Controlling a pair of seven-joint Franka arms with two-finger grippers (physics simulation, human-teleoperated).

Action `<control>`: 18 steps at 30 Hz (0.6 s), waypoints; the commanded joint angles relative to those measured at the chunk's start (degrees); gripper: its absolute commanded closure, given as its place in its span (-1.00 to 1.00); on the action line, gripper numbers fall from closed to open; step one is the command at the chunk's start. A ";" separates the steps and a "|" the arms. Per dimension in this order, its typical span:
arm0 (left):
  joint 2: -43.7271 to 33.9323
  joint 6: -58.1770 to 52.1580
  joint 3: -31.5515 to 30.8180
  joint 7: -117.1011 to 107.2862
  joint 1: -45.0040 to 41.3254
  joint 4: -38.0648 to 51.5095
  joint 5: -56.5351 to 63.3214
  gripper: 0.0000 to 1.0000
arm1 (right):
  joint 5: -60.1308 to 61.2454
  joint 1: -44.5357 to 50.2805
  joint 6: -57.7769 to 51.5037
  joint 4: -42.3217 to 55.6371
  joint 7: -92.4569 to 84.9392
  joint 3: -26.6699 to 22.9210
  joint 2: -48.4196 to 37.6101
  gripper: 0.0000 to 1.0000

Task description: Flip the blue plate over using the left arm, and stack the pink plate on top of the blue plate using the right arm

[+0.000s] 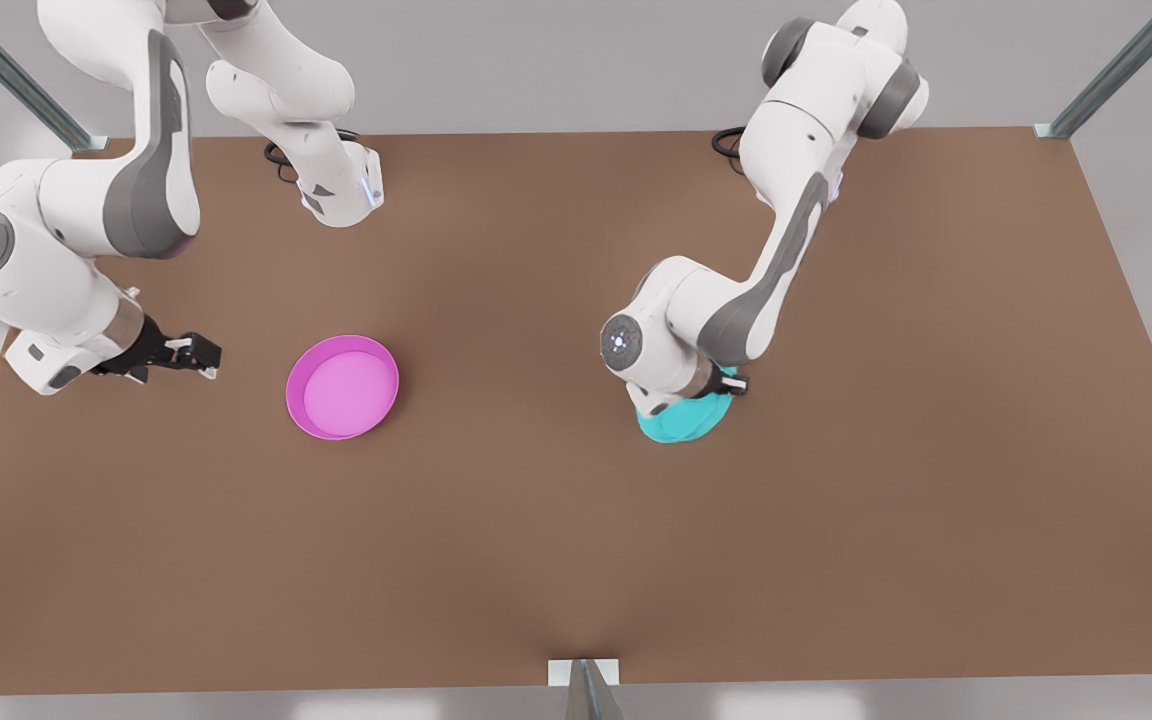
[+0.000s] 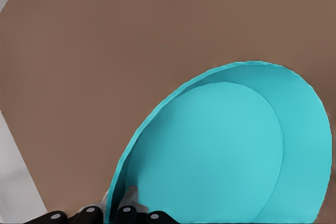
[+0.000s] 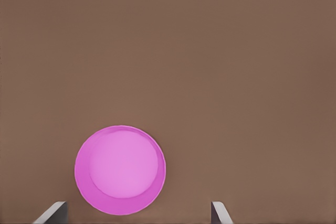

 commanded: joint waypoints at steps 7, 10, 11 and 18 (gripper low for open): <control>1.78 -5.00 0.01 -8.59 -7.52 -0.01 16.23 0.57 | 0.18 -0.16 0.11 0.04 0.09 0.00 0.15 -1.00; 2.74 -7.82 0.10 -11.40 -10.51 -0.01 19.57 0.57 | 0.18 -0.16 0.20 0.04 0.00 0.00 0.15 -1.00; 3.53 -8.26 0.10 -13.07 -11.74 -0.01 21.07 0.57 | 0.18 -0.16 0.20 0.04 0.00 0.00 0.15 -1.00; 8.01 -13.45 0.10 -14.83 -17.63 -0.01 31.00 0.57 | 0.26 -0.16 0.28 -0.22 0.00 -0.18 0.06 -1.00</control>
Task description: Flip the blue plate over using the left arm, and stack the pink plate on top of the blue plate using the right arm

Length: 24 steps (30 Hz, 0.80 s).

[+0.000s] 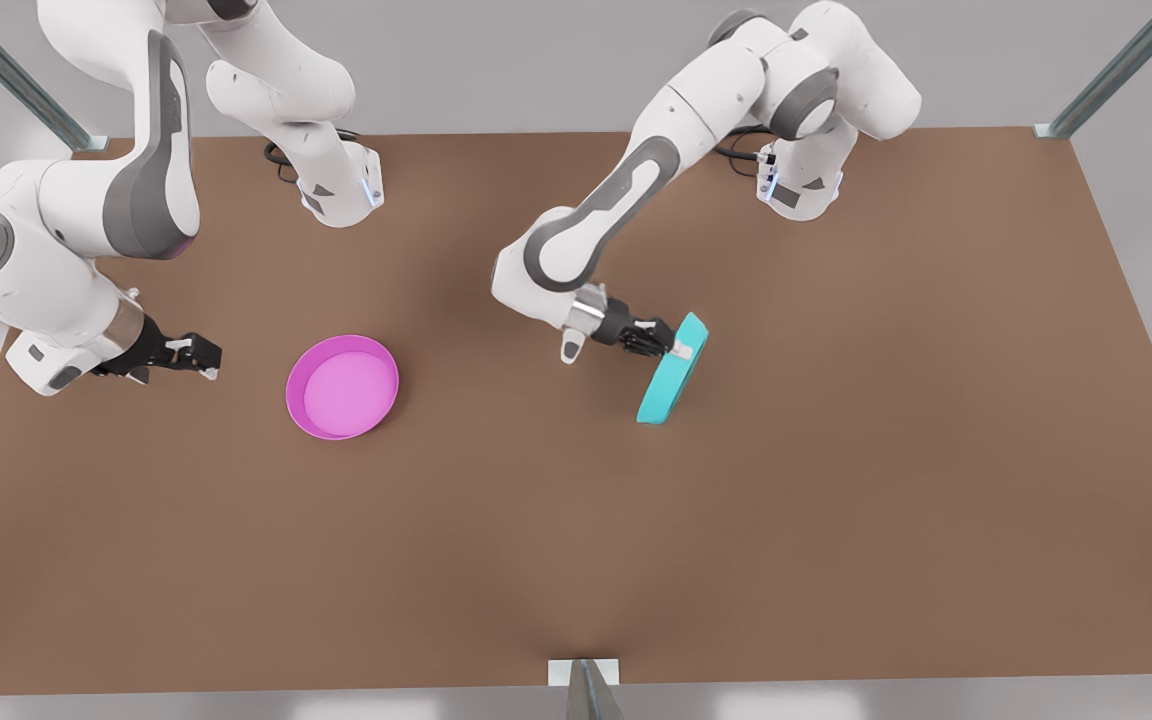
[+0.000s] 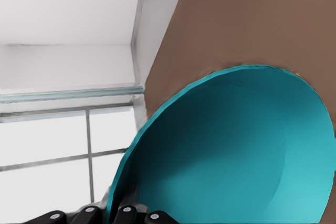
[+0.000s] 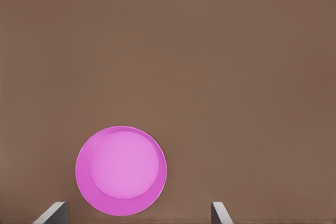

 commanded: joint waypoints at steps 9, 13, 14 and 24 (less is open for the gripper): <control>4.91 -3.43 0.02 -0.21 -3.64 0.26 8.75 0.57 | 0.09 -0.13 -0.08 0.00 0.18 -0.03 0.44 -1.00; 6.93 -3.87 0.10 -1.00 -4.16 1.40 8.84 0.57 | 0.18 -0.13 0.01 -0.09 0.00 -0.03 0.53 -1.00; 7.02 -3.79 0.02 -1.09 -4.25 1.49 8.84 0.57 | 0.18 -0.13 0.01 -0.09 0.00 -0.03 0.61 -1.00; 9.13 -4.66 0.02 -1.44 -4.95 3.86 8.57 -0.07 | 0.18 -0.13 0.09 0.00 -0.18 -0.21 0.79 -1.00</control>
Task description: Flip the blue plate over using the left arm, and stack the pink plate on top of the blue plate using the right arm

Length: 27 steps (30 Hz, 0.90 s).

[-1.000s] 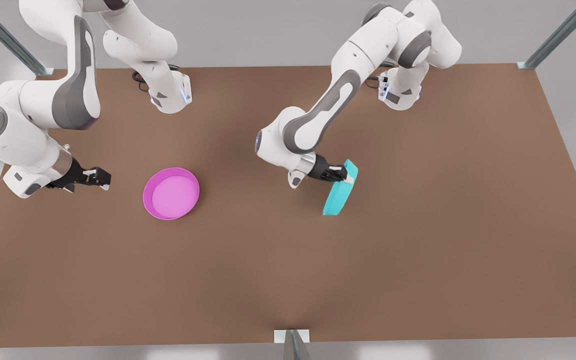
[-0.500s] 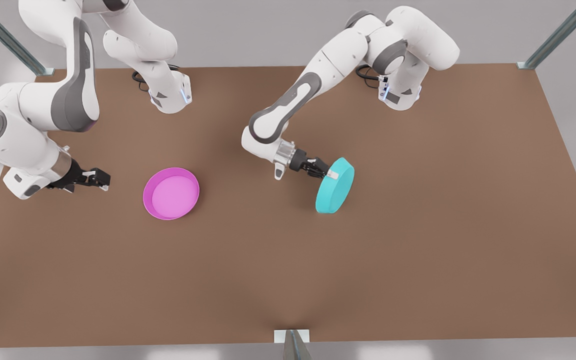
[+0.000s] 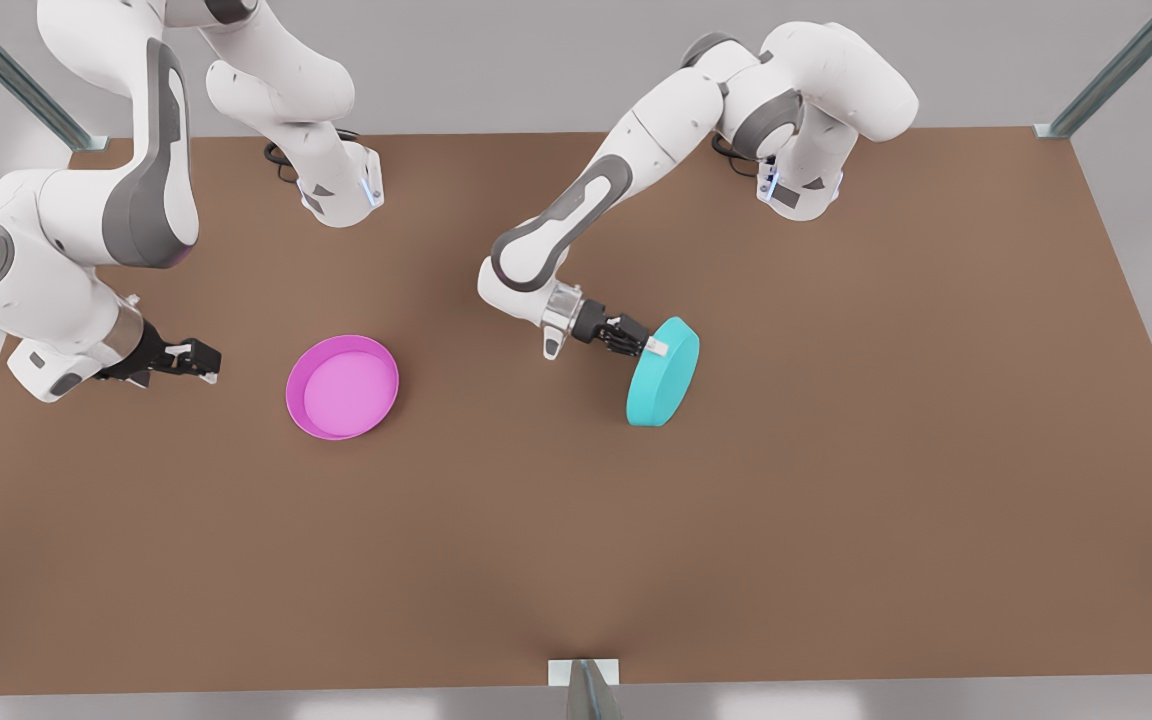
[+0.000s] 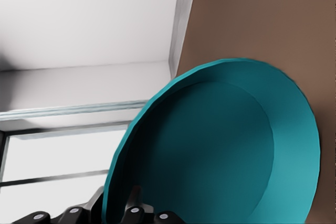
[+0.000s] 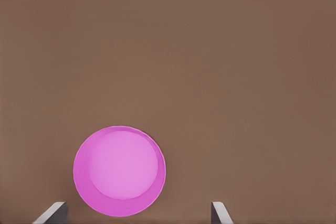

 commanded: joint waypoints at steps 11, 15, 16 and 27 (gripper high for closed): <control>9.69 -1.66 -0.99 0.93 -1.27 16.17 3.46 -0.21 | 0.00 -0.08 0.02 0.00 0.00 -0.18 -0.08 -1.00; 10.48 1.23 -4.25 0.22 -1.27 24.26 3.11 -0.86 | 0.00 0.00 0.02 0.09 0.00 -0.26 -0.17 -1.00; 10.48 2.11 -5.12 -1.17 -1.27 26.28 2.41 -1.00 | 0.00 -0.08 0.02 0.09 -0.09 -0.26 -0.17 -1.00; -8.68 21.47 -7.50 -23.80 30.45 29.45 -64.39 -1.00 | 7.46 0.00 9.25 -16.00 -8.60 -4.57 -4.83 -1.00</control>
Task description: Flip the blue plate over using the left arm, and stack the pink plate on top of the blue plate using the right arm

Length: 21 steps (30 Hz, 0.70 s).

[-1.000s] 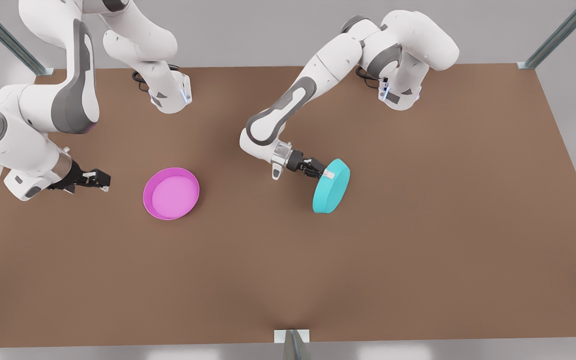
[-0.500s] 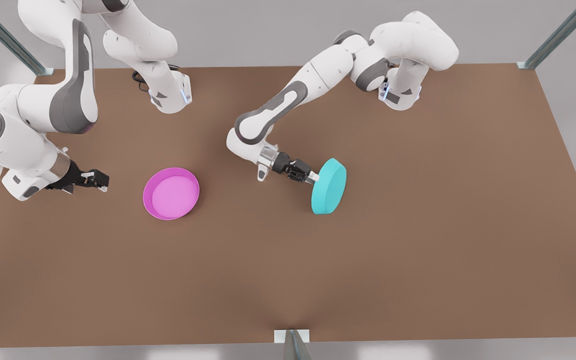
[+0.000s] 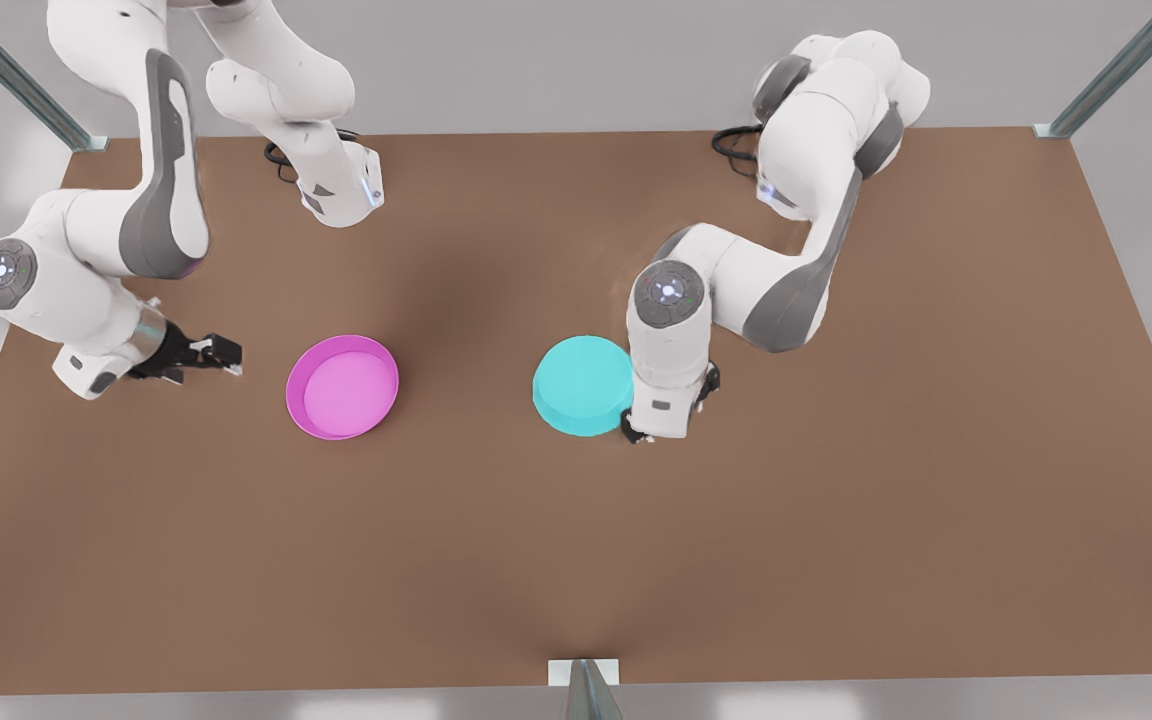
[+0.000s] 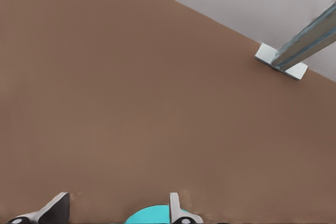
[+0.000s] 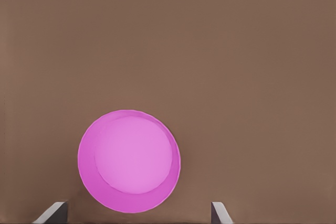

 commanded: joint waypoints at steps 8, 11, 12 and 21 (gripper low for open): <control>-21.07 -2.25 11.87 44.67 12.52 -25.11 -11.85 -1.00 | 10.23 0.98 14.34 -11.65 -2.93 -0.91 6.72 -1.00; -25.91 1.10 6.42 47.57 15.95 -30.85 -7.19 -1.00 | 14.53 0.46 16.72 -13.15 -9.44 -2.23 8.91 -1.00; -25.91 1.02 6.42 47.05 15.95 -30.84 -7.19 -1.00 | 14.53 0.28 17.33 -13.41 -9.88 -2.40 9.09 -1.00; -23.10 -0.13 6.33 42.82 14.01 -30.93 -7.19 -1.00 | 16.29 0.10 21.99 -17.01 -17.26 -3.81 12.96 -1.00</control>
